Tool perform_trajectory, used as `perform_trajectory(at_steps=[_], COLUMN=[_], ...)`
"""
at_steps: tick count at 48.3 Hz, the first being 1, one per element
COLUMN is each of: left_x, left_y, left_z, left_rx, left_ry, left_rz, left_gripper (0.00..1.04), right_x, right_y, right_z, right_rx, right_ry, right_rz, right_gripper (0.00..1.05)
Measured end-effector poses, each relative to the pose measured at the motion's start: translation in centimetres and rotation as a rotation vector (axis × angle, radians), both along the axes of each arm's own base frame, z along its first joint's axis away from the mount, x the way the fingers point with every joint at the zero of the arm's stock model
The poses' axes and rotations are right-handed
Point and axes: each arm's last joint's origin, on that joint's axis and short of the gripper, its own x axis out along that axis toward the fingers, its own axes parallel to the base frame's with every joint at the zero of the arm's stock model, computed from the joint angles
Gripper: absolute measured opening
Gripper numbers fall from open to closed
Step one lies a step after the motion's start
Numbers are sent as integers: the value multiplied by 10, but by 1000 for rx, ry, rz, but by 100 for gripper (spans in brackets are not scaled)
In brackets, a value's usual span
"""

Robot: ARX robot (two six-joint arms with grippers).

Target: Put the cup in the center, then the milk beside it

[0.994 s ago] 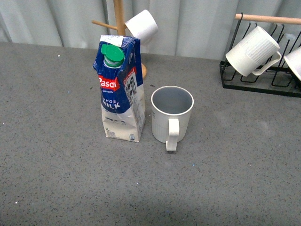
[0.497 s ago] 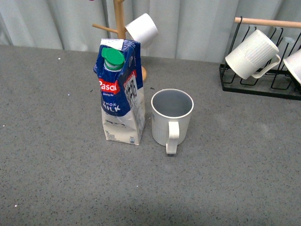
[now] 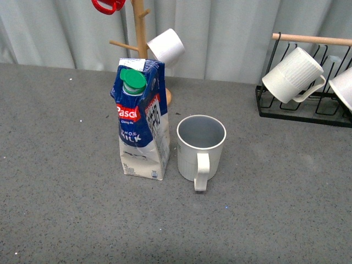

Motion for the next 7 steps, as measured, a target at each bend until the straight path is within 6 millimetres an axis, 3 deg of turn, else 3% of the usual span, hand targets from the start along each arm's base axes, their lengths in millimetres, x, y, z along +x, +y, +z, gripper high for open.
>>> perform_trajectory(at_steps=[7], left_x=[0], left_y=[0], left_z=[0], left_rx=[0], left_ry=[0], left_rz=[0], left_gripper=[98], right_x=[0], right_y=[0], right_z=[0], right_rx=[0], right_ry=[0], right_rz=[0], right_gripper=[95])
